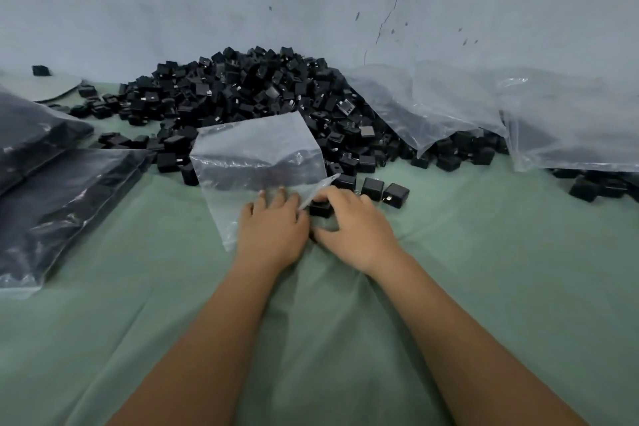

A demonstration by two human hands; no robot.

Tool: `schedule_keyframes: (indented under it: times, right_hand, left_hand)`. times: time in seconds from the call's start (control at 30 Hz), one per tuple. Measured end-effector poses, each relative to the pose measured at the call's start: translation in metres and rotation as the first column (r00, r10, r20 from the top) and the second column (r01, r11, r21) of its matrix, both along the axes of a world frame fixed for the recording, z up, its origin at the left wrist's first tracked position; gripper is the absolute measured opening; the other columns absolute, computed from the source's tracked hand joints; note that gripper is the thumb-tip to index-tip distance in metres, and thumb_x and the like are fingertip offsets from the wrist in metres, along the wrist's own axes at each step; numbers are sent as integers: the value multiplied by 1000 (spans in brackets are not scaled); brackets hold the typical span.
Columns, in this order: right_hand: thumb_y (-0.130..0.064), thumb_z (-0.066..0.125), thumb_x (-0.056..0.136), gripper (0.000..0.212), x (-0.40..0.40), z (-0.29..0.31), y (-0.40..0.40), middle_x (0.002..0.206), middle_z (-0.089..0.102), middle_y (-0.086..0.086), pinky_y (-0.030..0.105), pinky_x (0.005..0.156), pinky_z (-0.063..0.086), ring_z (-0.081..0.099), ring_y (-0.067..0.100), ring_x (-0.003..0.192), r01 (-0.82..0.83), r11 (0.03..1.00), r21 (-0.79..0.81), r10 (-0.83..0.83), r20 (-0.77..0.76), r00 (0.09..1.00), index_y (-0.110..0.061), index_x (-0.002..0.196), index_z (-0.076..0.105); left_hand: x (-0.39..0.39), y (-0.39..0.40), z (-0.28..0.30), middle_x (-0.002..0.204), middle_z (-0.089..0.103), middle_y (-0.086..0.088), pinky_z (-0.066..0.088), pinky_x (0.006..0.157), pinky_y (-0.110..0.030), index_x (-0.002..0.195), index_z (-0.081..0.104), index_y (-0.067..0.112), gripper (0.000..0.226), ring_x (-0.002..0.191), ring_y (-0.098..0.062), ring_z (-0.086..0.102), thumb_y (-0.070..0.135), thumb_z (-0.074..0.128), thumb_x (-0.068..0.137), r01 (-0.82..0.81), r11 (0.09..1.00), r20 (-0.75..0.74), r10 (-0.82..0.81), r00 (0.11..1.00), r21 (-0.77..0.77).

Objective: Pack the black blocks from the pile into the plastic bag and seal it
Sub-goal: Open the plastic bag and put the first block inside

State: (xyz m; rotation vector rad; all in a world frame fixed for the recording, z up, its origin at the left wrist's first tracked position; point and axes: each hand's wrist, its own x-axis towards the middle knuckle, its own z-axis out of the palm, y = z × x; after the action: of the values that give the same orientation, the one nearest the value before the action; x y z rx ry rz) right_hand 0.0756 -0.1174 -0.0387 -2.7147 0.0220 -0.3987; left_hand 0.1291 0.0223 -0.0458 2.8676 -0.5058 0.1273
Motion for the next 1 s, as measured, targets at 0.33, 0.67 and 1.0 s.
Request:
schedule_keyframes:
  times: [0.33, 0.67, 1.0]
  right_hand:
    - [-28, 73, 76, 46, -25, -5, -6, 96, 52, -14, 25, 71, 37, 53, 11, 90, 108, 925, 365, -128, 29, 991, -28, 114, 48]
    - [3, 61, 73, 34, -43, 9, -10, 82, 64, -7, 17, 67, 48, 60, 6, 73, -6, 605, 796, -161, 130, 978, -26, 88, 54]
    - [-1, 64, 79, 33, -48, 15, -9, 74, 66, 0, 29, 71, 47, 57, 12, 70, -101, 450, 887, 22, 102, 995, -33, 87, 63]
  left_hand:
    - [-7, 2, 6, 160, 27, 5, 17, 115, -41, 152, 29, 31, 49, 147, -26, 21, 32, 21, 104, 25, 998, -8, -26, 1000, -55]
    - [-20, -25, 26, 80, 58, -4, 34, 66, -31, 89, 64, 13, 48, 81, -25, 51, 38, 26, 103, 44, 988, 132, -64, 989, 149]
    - [-40, -20, 17, 95, 56, -5, 39, 58, -35, 87, 69, 7, 24, 80, -25, 50, 23, 54, 97, 134, 925, 390, 17, 921, -356]
